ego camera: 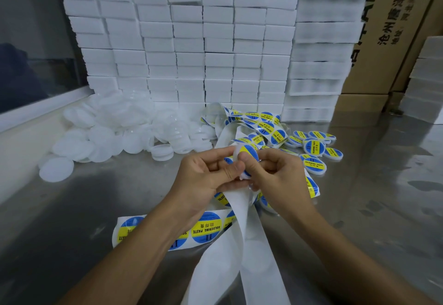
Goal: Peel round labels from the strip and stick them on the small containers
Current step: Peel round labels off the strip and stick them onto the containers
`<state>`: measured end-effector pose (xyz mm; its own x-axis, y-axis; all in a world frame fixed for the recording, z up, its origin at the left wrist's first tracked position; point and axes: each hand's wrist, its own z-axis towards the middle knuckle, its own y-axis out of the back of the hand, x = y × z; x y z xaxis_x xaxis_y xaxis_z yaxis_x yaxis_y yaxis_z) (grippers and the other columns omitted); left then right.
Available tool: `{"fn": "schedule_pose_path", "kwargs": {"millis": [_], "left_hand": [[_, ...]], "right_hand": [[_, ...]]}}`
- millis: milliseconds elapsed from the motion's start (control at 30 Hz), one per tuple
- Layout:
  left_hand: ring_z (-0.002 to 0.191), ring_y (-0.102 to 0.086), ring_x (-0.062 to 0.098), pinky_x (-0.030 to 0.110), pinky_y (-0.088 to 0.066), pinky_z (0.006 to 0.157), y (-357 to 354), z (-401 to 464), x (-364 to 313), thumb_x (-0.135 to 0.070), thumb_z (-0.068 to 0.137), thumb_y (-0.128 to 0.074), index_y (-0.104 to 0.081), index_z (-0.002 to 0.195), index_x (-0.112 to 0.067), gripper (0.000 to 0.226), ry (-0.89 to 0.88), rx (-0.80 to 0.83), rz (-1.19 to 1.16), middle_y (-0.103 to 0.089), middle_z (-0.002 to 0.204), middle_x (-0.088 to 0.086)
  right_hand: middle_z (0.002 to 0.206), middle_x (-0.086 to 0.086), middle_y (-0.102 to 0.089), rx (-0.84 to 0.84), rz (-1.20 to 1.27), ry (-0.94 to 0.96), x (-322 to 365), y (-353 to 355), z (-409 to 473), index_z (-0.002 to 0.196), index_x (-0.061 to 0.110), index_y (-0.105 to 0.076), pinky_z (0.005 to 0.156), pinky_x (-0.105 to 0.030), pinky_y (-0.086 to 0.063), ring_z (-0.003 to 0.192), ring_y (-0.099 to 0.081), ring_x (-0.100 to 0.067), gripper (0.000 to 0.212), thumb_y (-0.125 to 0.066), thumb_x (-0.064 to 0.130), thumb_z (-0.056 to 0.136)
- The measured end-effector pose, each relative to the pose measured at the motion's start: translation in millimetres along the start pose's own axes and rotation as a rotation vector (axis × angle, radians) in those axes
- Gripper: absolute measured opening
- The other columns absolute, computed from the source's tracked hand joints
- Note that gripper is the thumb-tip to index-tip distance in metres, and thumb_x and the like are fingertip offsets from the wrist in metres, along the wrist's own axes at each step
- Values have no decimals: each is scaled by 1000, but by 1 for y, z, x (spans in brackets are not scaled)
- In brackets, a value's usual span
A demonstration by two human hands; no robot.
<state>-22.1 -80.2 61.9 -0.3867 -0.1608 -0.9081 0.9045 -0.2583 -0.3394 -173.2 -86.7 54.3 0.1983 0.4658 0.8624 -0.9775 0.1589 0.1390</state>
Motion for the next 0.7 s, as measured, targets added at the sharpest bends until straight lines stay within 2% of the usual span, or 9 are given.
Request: {"fn": "schedule_pose_path", "kwargs": {"millis": [133,200,300,400,533,633,667,700], "left_hand": [[90,-72,37,35,-60,71,-1,0,1,-14,67,-73,-67,114,-2,49,16,8,44,-73,96,23],[87,-72,35,33,-60,69,-1,0,1,-15,67,-73,-68,114,-2,49,12,8,52,-74,92,20],[84,-73,29,30,-59,69,-2,-1,2,-14,70,-70,-70,113,-3,44,2,33,81,-73,84,15],[90,-72,31,30,-59,71,0,0,1,-17,73,-68,-67,117,-2,46,23,60,133,-74,98,18],[88,-73,29,29,-59,68,2,1,-2,-20,74,-67,-67,116,-1,45,35,25,115,-74,99,15],[86,-73,32,30,-59,68,5,3,-3,-13,83,-64,-69,111,-3,30,24,-36,60,-75,97,16],[85,-73,32,31,-59,68,6,4,-3,-11,86,-62,-69,109,-3,25,23,-66,46,-75,97,16],[84,-73,31,32,-59,68,7,5,-3,-9,87,-61,-69,107,-4,22,23,-100,33,-75,96,15]], "right_hand": [[54,-8,-66,-19,-60,9,-5,4,4,69,5,-69,48,-37,-53,46,-63,-24,41,-59,36,93],[53,-6,-66,-24,-38,8,-5,4,3,69,7,-69,46,-30,-52,44,-63,-20,40,-62,41,88],[53,-7,-66,-27,-23,-14,-3,4,0,67,10,-69,48,-31,-52,46,-64,-21,49,-68,59,71],[49,-8,-63,-24,-72,-21,-4,3,1,63,8,-67,46,-27,-48,41,-60,-17,52,-62,57,80],[53,-7,-66,1,-91,27,-8,5,4,71,4,-71,47,-25,-47,40,-57,-15,42,-54,32,98],[63,-9,-70,46,4,77,-7,4,3,90,10,-73,51,-26,-53,50,-64,-18,13,-64,18,93],[67,-10,-72,77,21,87,-7,4,2,101,12,-72,54,-29,-55,55,-67,-21,12,-68,15,90],[70,-10,-72,109,28,91,-8,3,2,109,16,-69,57,-32,-57,59,-68,-23,23,-71,14,87]]}}
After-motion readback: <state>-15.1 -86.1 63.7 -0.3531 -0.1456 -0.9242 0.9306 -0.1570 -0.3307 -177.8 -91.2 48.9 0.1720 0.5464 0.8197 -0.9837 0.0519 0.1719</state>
